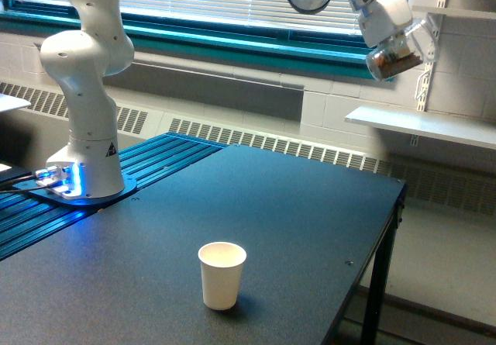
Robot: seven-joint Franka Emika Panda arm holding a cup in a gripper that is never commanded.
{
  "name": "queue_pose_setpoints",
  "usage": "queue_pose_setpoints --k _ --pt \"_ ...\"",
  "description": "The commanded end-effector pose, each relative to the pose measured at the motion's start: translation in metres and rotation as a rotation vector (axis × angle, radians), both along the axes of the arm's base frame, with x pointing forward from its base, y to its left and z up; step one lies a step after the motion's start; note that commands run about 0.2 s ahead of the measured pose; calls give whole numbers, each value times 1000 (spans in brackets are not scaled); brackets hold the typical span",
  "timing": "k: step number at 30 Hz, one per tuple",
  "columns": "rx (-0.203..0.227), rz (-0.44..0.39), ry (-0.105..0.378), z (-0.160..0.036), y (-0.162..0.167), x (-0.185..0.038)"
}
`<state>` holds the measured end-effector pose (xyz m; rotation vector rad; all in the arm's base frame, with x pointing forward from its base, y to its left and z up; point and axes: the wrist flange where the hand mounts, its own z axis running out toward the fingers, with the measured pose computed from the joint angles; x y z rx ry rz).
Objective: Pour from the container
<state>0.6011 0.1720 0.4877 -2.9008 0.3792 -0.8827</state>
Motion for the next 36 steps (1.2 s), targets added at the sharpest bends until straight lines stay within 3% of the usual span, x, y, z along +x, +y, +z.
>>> queue_pose_setpoints --k 1,36 --pt "13 -67 -30 7 -24 -2" --pt "1 -255 -5 -38 -90 -75"
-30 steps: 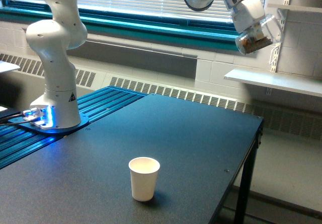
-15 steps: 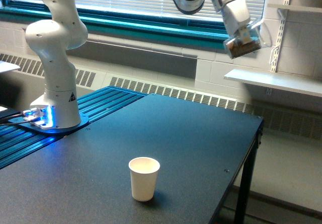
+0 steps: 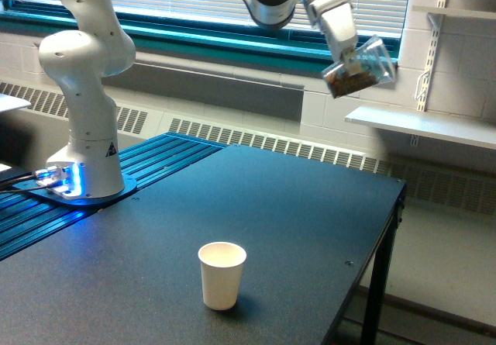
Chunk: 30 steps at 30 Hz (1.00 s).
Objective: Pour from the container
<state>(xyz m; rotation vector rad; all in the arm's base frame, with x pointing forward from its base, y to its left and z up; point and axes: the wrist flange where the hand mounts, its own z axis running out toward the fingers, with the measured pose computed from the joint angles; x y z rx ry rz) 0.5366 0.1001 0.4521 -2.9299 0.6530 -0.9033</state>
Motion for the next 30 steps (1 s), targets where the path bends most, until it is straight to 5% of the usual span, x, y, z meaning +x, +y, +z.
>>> queue_pose_setpoints --k 1,21,30 --pt "25 -76 -19 -3 -21 -13" --pt "53 -202 70 -53 -74 -63" --pt "77 -271 82 -62 -101 -69"
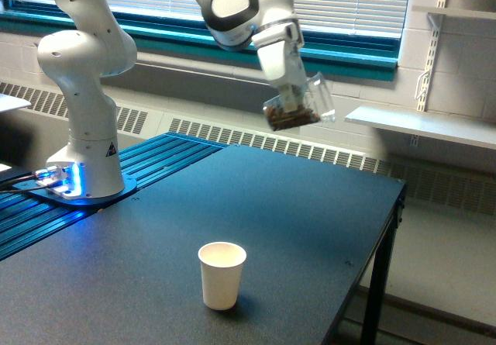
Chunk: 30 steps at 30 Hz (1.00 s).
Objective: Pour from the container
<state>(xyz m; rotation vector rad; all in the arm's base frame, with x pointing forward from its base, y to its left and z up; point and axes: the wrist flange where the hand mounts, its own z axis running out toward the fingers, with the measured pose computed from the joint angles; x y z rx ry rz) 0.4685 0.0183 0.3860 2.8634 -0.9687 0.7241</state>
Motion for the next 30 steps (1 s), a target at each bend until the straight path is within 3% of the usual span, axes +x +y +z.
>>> queue_pose_setpoints --k 1,16,24,30 --pt "27 -71 -23 3 -22 -1" --pt "46 -176 14 -40 -44 -10" --pt "80 -239 24 -52 -61 -11" --pt "75 -282 50 -65 -81 -16"
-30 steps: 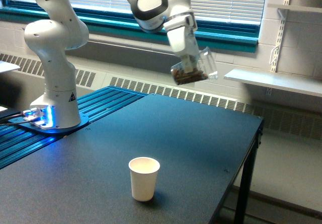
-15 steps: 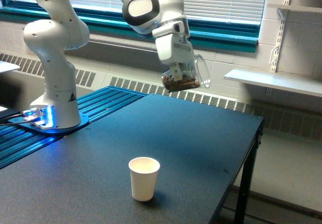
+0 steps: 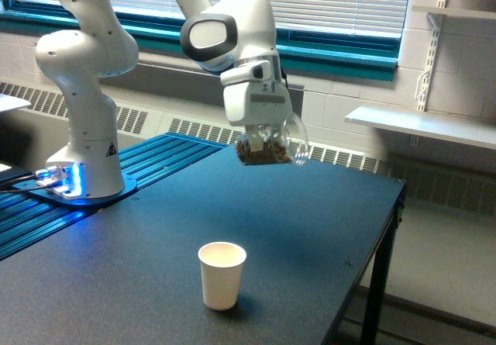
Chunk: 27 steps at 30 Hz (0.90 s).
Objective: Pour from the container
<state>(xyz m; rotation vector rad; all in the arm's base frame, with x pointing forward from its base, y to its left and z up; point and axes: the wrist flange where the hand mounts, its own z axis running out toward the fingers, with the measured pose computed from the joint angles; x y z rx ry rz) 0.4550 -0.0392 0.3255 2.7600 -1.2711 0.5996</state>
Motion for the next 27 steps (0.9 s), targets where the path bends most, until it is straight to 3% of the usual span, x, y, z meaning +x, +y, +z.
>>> queue_pose_setpoints --k 1,27 --pt "13 -82 -8 -5 -26 -3" --pt "43 -233 52 -26 -103 -29"
